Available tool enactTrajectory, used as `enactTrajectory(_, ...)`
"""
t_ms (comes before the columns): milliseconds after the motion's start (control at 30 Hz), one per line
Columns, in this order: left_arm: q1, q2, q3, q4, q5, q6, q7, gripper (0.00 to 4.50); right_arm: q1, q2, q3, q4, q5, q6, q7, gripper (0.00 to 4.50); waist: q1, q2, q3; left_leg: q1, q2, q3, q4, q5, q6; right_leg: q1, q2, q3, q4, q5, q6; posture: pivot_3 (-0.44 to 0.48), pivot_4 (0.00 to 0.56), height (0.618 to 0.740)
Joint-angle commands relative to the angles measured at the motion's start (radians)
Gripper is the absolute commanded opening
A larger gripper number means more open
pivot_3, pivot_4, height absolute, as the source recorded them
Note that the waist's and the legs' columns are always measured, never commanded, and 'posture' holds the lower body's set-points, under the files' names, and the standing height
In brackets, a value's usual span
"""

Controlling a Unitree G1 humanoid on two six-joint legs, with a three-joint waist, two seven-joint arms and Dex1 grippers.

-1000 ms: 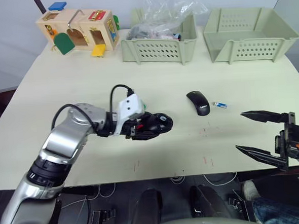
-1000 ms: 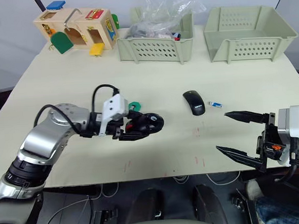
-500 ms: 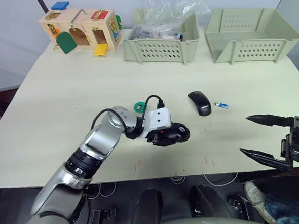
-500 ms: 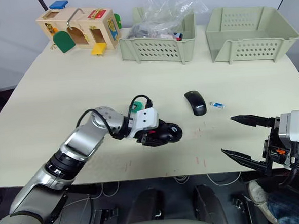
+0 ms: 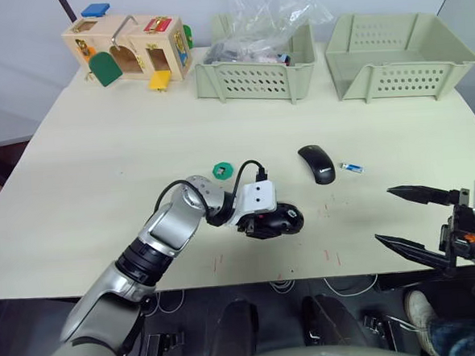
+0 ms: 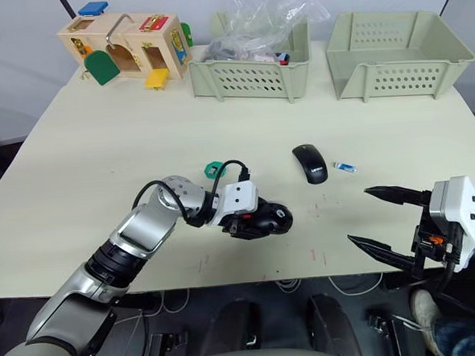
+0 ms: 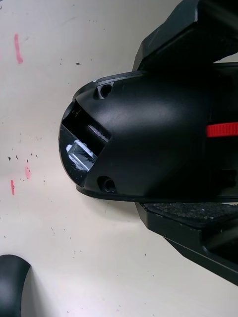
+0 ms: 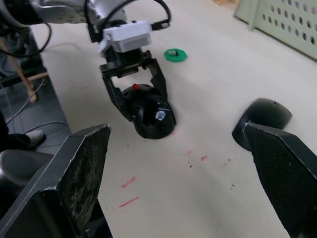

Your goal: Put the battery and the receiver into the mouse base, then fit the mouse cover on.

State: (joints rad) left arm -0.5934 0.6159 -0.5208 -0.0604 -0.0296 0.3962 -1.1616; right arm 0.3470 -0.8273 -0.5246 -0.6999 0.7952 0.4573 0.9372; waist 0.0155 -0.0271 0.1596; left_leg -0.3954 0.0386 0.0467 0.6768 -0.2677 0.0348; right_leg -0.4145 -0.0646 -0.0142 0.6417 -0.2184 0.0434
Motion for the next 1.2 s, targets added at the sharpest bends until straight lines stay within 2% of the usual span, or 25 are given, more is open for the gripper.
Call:
enactTrajectory(33, 0.027, -0.001, -0.018, 0.003, 0.026, 0.005, -0.003, 2.9, -0.02, -0.003, 0.016, -0.011, -0.011, 0.033, -0.059, 4.5, 0.0, 0.001, -0.001, 0.0, 0.0, 0.0, 0.0, 0.0, 0.0, 0.0, 0.0, 0.0, 0.0, 0.0, 0.0, 0.0, 0.15, 0.74)
enactTrajectory(267, 0.035, -0.005, -0.009, -0.018, 0.025, 0.025, -0.006, 2.9, -0.132, -0.013, 0.081, 0.05, -0.069, 0.099, -0.172, 4.5, 0.0, 0.003, -0.002, 0.001, 0.0, 0.0, 0.0, 0.0, 0.0, 0.001, 0.0, 0.0, 0.0, 0.0, -0.001, 0.0, 0.15, 0.74)
enactTrajectory(333, 0.035, -0.008, -0.009, -0.02, 0.026, 0.028, -0.004, 2.9, -0.248, -0.068, 0.182, 0.143, -0.14, 0.232, -0.266, 4.5, -0.003, 0.003, -0.002, 0.0, 0.0, 0.0, 0.0, 0.0, 0.0, 0.001, 0.0, -0.001, 0.0, 0.0, 0.0, 0.0, 0.15, 0.74)
enactTrajectory(433, 0.029, -0.018, -0.008, -0.021, 0.028, 0.034, -0.004, 2.9, -0.399, -0.077, 0.301, 0.273, -0.201, 0.282, -0.288, 4.5, -0.004, 0.004, -0.003, 0.003, 0.0, 0.001, 0.0, 0.0, 0.0, 0.001, 0.0, 0.004, 0.0, 0.0, -0.001, 0.0, 0.15, 0.74)
enactTrajectory(533, 0.022, -0.027, -0.006, -0.018, 0.029, 0.043, -0.007, 2.9, -0.538, -0.058, 0.403, 0.416, -0.274, 0.286, -0.287, 4.5, 0.0, 0.004, -0.003, 0.001, 0.0, 0.002, 0.0, 0.0, 0.0, 0.001, 0.0, 0.002, -0.001, 0.0, -0.001, 0.0, 0.15, 0.74)
enactTrajectory(767, 0.015, -0.037, -0.004, -0.015, 0.033, 0.053, -0.011, 2.9, -0.725, -0.019, 0.533, 0.664, -0.393, 0.209, -0.214, 4.5, -0.002, 0.006, -0.003, -0.002, -0.001, 0.002, 0.002, -0.001, 0.001, 0.0, 0.0, 0.001, -0.002, 0.002, 0.003, 0.0, 0.15, 0.74)
enactTrajectory(867, 0.021, -0.036, -0.001, -0.028, 0.034, 0.064, -0.013, 2.9, -0.8, 0.007, 0.59, 0.757, -0.44, 0.188, -0.171, 3.6, -0.002, 0.006, -0.003, -0.001, -0.001, 0.002, 0.004, -0.001, 0.001, 0.0, 0.0, 0.001, 0.0, 0.002, 0.003, 0.0, 0.15, 0.74)
enactTrajectory(933, 0.024, -0.036, 0.0, -0.036, 0.034, 0.07, -0.013, 2.9, -0.828, 0.02, 0.615, 0.794, -0.479, 0.162, -0.163, 2.71, 0.0, 0.006, -0.003, -0.002, -0.001, 0.002, 0.004, -0.001, 0.002, 0.0, 0.0, 0.001, 0.0, 0.002, 0.003, 0.0, 0.15, 0.74)
enactTrajectory(1200, 0.029, -0.04, 0.0, -0.052, 0.036, 0.086, -0.008, 2.9, -0.88, 0.066, 0.642, 0.864, -0.557, 0.163, -0.163, 2.71, -0.001, 0.006, -0.003, -0.003, -0.001, 0.002, 0.005, -0.002, 0.003, 0.0, 0.0, 0.001, -0.001, 0.002, 0.004, 0.0, 0.15, 0.74)
